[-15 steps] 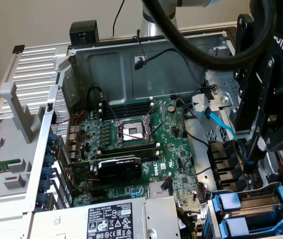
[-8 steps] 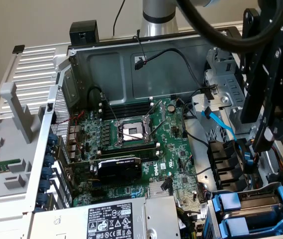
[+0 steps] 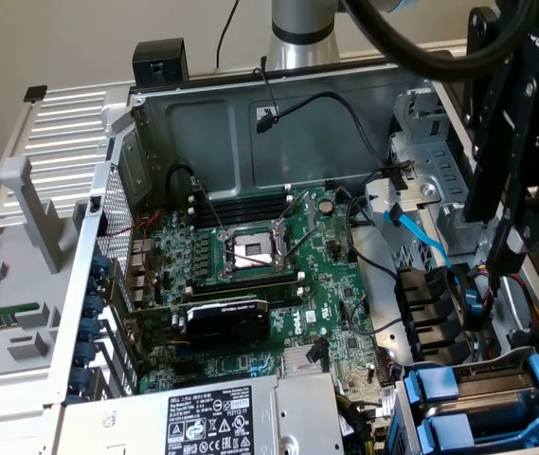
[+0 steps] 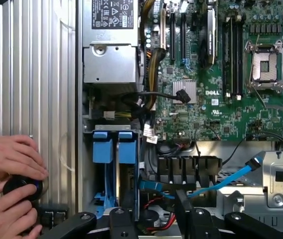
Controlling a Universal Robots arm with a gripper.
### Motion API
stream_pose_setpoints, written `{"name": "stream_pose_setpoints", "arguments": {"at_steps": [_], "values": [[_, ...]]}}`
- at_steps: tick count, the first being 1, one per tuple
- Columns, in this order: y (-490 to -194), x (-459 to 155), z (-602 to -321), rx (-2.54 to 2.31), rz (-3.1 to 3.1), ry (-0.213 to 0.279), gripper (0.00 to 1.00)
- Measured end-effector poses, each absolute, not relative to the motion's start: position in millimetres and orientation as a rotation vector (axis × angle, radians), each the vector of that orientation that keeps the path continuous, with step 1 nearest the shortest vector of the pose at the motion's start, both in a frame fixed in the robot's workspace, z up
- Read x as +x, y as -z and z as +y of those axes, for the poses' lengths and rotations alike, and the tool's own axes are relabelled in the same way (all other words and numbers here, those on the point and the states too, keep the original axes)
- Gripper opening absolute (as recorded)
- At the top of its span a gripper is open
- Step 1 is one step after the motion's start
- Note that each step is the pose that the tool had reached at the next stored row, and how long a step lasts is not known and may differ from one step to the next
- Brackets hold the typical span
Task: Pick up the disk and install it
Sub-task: 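Insert the first disk wire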
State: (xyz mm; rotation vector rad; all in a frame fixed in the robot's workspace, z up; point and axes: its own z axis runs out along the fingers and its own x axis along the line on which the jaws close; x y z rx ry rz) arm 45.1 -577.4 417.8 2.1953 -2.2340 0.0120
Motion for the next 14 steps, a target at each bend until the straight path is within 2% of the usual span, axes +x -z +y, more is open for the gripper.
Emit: {"name": "stream_pose_setpoints", "arguments": {"at_steps": [1, 4, 7, 8, 14], "values": [[-417.8, 45.3, -576.3, 2.195, -2.24, -0.018, 0.47], [-417.8, 45.9, -573.5, 2.192, -2.257, -0.037, 0.64], [-417.6, 46.8, -572.0, 2.181, -2.274, -0.044, 0.7], [-417.0, 46.9, -571.9, 2.171, -2.283, -0.044, 0.76], [-411.9, 48.0, -571.8, 2.105, -2.344, -0.045, 0.76]]}}
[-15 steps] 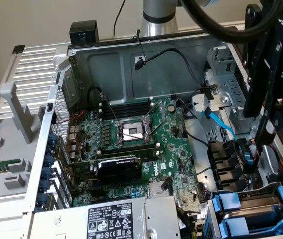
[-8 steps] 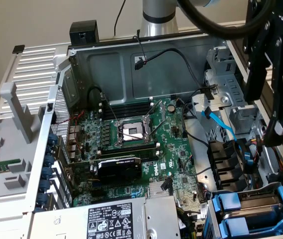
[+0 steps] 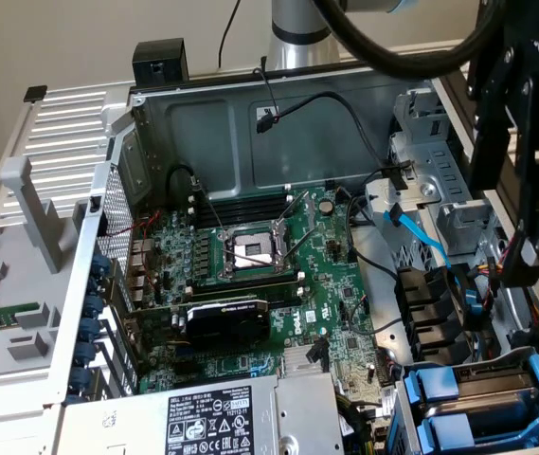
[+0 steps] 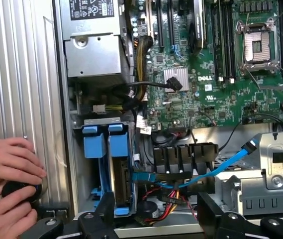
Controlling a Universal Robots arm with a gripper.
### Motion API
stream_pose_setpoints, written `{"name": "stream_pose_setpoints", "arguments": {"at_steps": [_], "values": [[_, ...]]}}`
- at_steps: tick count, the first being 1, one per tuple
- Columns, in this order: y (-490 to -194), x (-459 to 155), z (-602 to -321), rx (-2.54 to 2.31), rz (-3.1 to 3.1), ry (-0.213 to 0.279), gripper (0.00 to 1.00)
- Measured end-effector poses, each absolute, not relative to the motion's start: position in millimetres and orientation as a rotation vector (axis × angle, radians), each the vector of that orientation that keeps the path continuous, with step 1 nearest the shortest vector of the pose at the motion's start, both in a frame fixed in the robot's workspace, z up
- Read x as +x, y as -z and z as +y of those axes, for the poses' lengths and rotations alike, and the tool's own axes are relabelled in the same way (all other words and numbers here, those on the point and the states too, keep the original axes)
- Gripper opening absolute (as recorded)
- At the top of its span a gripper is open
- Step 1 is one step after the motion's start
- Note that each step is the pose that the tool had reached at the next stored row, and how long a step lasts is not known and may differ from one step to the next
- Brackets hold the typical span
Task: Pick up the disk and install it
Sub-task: 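Insert the first disk wire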
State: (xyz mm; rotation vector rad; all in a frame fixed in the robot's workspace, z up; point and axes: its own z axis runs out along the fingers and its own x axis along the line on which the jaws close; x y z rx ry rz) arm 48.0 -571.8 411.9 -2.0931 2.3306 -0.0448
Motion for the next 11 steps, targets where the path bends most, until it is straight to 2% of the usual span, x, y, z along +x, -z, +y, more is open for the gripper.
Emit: {"name": "stream_pose_setpoints", "arguments": {"at_steps": [8, 9, 11], "values": [[-405.6, 52.9, -570.7, -2.035, 2.383, 0.046, 0.74], [-405.0, 53.7, -570.5, -2.028, 2.388, 0.046, 0.67], [-403.8, 55.4, -570.1, -2.015, 2.4, 0.046, 0.67]]}}
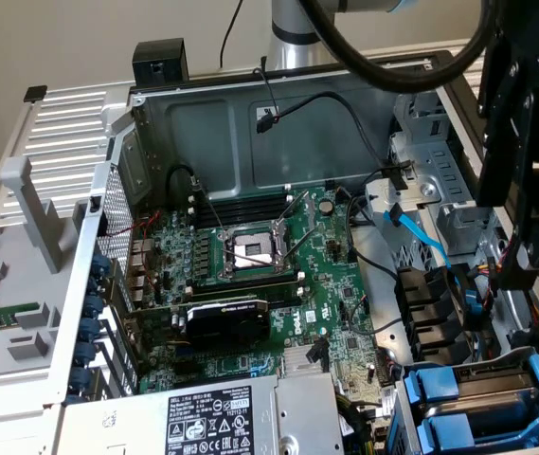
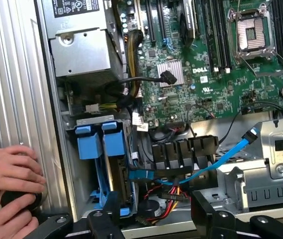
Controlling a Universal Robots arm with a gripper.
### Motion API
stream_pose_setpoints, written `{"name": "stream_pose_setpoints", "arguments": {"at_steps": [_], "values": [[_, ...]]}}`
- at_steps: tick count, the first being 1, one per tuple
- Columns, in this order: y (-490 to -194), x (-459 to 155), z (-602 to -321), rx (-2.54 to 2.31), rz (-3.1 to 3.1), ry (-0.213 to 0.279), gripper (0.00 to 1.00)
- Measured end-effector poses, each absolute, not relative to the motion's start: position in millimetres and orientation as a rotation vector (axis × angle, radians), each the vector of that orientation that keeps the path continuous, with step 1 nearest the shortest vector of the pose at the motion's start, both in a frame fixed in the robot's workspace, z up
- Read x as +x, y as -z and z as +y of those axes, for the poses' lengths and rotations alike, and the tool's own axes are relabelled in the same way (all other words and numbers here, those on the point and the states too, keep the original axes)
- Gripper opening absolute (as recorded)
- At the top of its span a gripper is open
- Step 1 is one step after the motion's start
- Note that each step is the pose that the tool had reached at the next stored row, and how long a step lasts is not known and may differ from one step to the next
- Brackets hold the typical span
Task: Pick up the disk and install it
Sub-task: 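Insert the first disk wire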
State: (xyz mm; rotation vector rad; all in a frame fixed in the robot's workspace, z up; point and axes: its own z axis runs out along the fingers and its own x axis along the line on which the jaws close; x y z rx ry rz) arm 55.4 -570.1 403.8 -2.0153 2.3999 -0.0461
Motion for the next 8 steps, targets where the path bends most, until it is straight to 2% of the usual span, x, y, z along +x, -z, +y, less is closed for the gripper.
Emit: {"name": "stream_pose_setpoints", "arguments": {"at_steps": [8], "values": [[-399.6, 61.4, -568.2, -1.963, 2.444, 0.053, 0.67]]}}
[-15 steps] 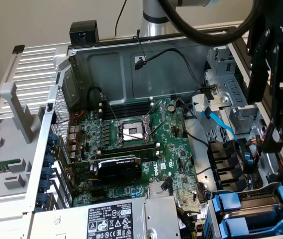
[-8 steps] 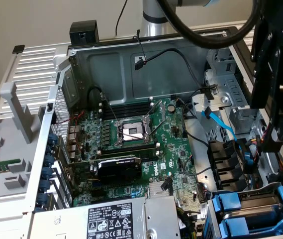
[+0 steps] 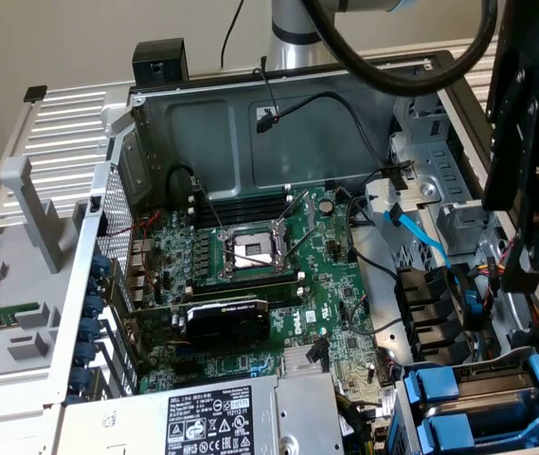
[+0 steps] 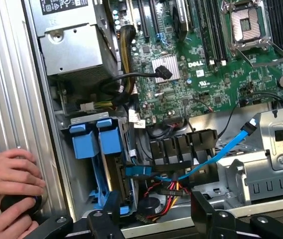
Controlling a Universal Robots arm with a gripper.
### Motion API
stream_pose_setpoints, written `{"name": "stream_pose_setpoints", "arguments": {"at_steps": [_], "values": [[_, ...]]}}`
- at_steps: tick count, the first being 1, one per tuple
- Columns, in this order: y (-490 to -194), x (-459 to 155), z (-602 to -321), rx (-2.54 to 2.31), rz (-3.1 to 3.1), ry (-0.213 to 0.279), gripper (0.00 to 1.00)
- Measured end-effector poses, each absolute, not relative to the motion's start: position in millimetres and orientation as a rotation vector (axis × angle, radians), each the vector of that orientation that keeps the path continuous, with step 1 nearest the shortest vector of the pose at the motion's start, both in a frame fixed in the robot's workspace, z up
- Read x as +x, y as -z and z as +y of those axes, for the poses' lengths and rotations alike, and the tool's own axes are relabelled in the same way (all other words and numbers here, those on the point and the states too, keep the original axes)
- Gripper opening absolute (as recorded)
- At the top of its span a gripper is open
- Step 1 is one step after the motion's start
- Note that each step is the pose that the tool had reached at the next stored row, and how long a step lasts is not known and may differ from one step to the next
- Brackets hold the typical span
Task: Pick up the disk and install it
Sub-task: 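Insert the first disk wire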
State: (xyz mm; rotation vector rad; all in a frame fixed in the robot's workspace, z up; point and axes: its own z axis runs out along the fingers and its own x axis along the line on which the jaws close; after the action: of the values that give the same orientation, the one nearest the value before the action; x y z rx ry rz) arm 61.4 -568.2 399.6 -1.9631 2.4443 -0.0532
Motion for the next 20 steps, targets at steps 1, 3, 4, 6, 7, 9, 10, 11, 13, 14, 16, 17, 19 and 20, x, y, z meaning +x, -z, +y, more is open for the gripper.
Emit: {"name": "stream_pose_setpoints", "arguments": {"at_steps": [1, 3, 4, 6, 7, 9, 10, 11, 13, 14, 16, 17, 19, 20], "values": [[-399.6, 62.0, -567.5, -1.96, 2.447, 0.06, 0.67], [-399.6, 63.0, -566.1, -1.953, 2.453, 0.075, 0.67], [-399.7, 63.6, -565.3, -1.949, 2.454, 0.085, 0.67], [-399.6, 64.6, -563.7, -1.942, 2.454, 0.112, 0.67], [-399.6, 64.8, -563.4, -1.936, 2.457, 0.121, 0.67], [-398.8, 65.0, -563.3, -1.914, 2.474, 0.123, 0.67], [-398.2, 64.9, -563.3, -1.9, 2.486, 0.124, 0.67], [-397.3, 64.9, -563.3, -1.883, 2.499, 0.124, 0.67], [-394.5, 65.0, -563.3, -1.848, 2.526, 0.124, 0.67], [-393.0, 65.1, -563.3, -1.835, 2.536, 0.124, 0.67], [-390.1, 65.3, -563.0, -1.815, 2.551, 0.124, 0.67], [-388.6, 65.4, -561.7, -1.813, 2.553, 0.125, 0.67], [-386.5, 65.6, -558.1, -1.814, 2.555, 0.13, 0.67], [-385.8, 65.7, -555.8, -1.816, 2.557, 0.136, 0.67]]}}
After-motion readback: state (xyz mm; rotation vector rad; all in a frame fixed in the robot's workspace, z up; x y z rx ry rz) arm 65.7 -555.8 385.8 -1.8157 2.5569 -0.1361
